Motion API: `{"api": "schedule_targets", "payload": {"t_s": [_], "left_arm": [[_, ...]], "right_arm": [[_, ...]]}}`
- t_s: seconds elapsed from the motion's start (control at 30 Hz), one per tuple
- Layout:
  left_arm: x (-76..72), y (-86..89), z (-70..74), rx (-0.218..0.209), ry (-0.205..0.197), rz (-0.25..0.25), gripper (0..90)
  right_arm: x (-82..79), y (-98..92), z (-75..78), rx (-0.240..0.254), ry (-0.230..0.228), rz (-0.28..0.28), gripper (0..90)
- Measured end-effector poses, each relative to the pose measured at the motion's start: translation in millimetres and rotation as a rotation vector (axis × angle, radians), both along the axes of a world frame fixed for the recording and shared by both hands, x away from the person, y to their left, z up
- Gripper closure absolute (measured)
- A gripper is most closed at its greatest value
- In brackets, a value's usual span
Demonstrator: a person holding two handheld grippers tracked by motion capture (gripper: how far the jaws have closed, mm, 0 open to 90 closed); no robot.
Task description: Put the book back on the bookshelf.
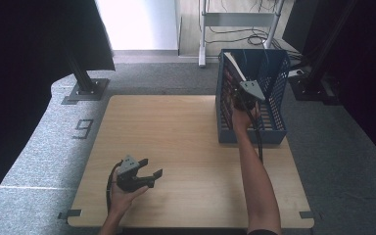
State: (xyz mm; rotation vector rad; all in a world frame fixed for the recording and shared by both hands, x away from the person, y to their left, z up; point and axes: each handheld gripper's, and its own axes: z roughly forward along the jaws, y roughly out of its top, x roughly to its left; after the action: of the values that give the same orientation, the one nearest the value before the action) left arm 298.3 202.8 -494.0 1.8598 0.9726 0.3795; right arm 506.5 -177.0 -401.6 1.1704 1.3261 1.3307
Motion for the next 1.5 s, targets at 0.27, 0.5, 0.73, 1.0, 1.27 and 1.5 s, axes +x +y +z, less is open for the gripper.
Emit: {"api": "schedule_targets", "payload": {"t_s": [0.27, 0.5, 0.73, 1.0, 1.27, 1.5], "left_arm": [[-1.1, -2.0, 0.7, 0.002, -0.004, -0.002, 23.6], [-1.9, -3.7, 1.0, 0.006, -0.006, -0.01, 23.5], [-4.1, -6.7, 2.7, 0.009, -0.012, -0.017, 23.5], [-4.9, -6.3, 4.2, 0.003, -0.017, -0.018, 23.5], [-4.2, -7.5, 3.1, 0.006, -0.019, -0.018, 23.7], [-3.1, -3.6, 3.7, -0.005, -0.027, -0.01, 25.1]], "right_arm": [[-5.8, 0.0, -16.3, -0.01, 0.038, 0.015, 80.6], [-16.1, -4.8, -23.5, -0.006, 0.054, 0.031, 79.8], [-23.3, -5.8, -21.1, -0.01, 0.087, 0.049, 77.3], [-20.6, -4.5, -24.2, -0.049, 0.126, 0.049, 79.1], [-19.2, -0.7, -25.2, -0.059, 0.109, 0.013, 81.2], [-14.4, -2.4, -24.7, -0.02, 0.099, -0.017, 81.4]]}}
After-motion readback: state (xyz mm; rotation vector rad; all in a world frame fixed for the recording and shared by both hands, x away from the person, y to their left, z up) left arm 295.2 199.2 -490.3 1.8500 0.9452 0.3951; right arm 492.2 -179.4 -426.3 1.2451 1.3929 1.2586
